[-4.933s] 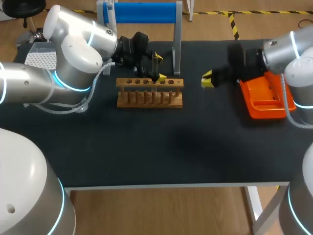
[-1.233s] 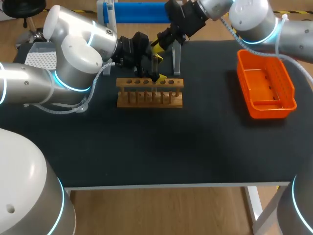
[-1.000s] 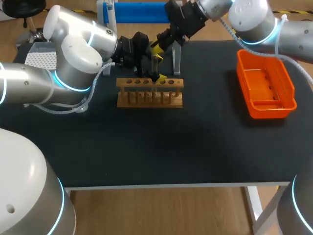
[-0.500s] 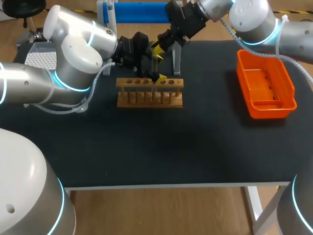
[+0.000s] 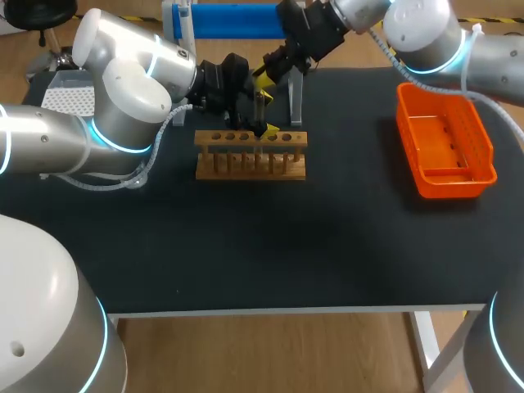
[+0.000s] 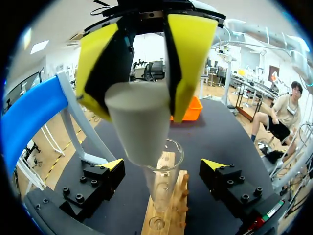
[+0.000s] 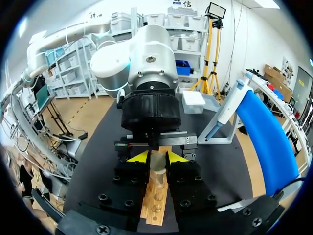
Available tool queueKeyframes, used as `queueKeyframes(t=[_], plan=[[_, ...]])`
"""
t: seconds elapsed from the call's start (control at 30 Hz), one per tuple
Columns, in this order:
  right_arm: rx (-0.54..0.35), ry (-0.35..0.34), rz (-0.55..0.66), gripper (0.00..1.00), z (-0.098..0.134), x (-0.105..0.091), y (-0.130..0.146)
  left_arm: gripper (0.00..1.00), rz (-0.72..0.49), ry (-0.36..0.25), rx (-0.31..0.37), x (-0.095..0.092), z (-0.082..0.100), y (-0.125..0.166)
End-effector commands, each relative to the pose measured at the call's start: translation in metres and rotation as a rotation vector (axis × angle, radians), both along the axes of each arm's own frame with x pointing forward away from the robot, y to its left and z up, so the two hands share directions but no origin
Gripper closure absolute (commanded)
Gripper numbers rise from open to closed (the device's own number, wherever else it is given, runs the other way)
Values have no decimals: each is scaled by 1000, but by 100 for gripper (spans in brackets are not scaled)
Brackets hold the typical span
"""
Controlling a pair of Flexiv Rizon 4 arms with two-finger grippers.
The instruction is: Invert the test tube, pick up the pipette, mount the tip to pipette, aspirate from beaker and dispense into the tube, eject the tip, return the pipette, and cap with the stopper.
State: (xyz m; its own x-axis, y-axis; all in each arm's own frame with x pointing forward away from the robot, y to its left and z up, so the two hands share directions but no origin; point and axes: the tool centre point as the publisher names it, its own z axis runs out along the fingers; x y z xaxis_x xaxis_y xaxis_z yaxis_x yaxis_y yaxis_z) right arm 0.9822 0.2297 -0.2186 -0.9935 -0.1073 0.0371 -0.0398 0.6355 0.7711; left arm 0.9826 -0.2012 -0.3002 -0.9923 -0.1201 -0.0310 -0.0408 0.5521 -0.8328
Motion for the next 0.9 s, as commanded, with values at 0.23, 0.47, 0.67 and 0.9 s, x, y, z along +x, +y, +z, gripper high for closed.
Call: queueKeyframes(t=[0.23, 0.47, 0.67, 0.9], plan=[[-16, 12, 6, 100, -3, 2, 1, 0, -4, 4, 3, 1, 1, 0], [-35, 41, 14, 100, -5, 0, 0, 0, -4, 4, 3, 1, 1, 0], [-33, 48, 3, 100, -3, -1, -3, 0, -4, 4, 3, 1, 1, 0], [-27, 47, -11, 100, 2, -1, -6, 0, -4, 4, 3, 1, 1, 0]])
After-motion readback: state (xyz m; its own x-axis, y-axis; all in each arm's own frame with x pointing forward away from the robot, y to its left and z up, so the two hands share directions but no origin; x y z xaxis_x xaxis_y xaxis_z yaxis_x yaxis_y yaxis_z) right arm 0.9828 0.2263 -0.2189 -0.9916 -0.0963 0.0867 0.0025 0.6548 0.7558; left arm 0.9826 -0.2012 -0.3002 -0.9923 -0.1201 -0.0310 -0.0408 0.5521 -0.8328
